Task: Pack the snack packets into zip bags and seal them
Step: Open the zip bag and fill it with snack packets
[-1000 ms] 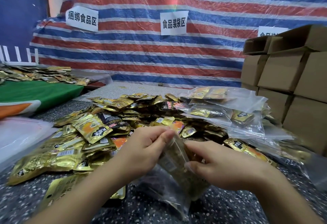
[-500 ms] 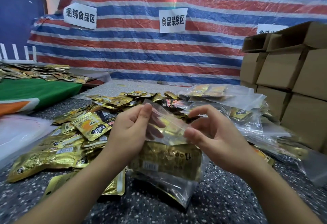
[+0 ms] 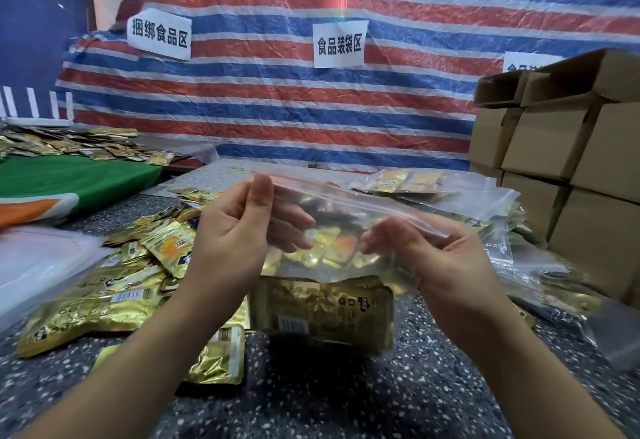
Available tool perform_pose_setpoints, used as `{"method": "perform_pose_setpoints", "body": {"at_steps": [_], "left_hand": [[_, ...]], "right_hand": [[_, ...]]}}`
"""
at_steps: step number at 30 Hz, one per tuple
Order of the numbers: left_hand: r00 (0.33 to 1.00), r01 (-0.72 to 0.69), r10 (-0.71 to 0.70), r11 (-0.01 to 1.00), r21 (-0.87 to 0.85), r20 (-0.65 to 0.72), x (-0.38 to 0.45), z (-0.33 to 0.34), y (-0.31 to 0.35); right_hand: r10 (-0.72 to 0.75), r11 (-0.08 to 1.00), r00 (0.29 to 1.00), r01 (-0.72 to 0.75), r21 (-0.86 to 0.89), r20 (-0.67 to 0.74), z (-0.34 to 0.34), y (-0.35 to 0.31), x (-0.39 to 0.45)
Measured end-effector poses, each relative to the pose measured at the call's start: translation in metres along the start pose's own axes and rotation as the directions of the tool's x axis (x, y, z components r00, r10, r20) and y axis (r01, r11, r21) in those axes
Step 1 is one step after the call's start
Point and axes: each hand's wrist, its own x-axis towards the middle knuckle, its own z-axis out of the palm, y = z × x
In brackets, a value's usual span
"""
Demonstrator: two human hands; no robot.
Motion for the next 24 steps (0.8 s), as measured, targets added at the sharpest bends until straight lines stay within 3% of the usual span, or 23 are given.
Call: {"method": "perform_pose_setpoints", "body": {"at_steps": [4, 7, 13, 16, 20, 24], "left_hand": [[0.998, 0.034, -0.031, 0.997, -0.067, 0.055, 0.001, 0.002, 0.004], [0.984, 0.148, -0.139, 0.985, -0.086, 0.108, 0.002, 0.003, 0.001], [0.878, 0.423, -0.409, 0.906, -0.002, 0.249, -0.001, 0.007, -0.019], [0.860, 0.465, -0.464, 0.884, 0.048, 0.211, -0.006, 0.009, -0.029], [0.847, 0.482, -0.500, 0.866, 0.135, 0.181, -0.011, 0.009, -0.039], [0.846, 0.494, -0.508, 0.861, 0.124, 0.163, -0.010, 0.008, -0.043]], "right_hand": [[0.052, 0.987, 0.998, -0.044, 0.154, -0.047, 0.004, -0.004, 0.000], [0.163, 0.952, 0.983, -0.135, 0.274, -0.082, 0.006, -0.004, 0.004], [0.533, 0.758, 0.846, -0.462, 0.461, -0.028, -0.005, -0.003, 0.012], [0.556, 0.799, 0.831, -0.534, 0.275, -0.002, -0.016, 0.002, 0.012], [0.487, 0.872, 0.870, -0.490, -0.019, -0.080, -0.022, 0.014, 0.010], [0.525, 0.848, 0.846, -0.529, -0.036, -0.092, -0.027, 0.023, 0.011]]}}
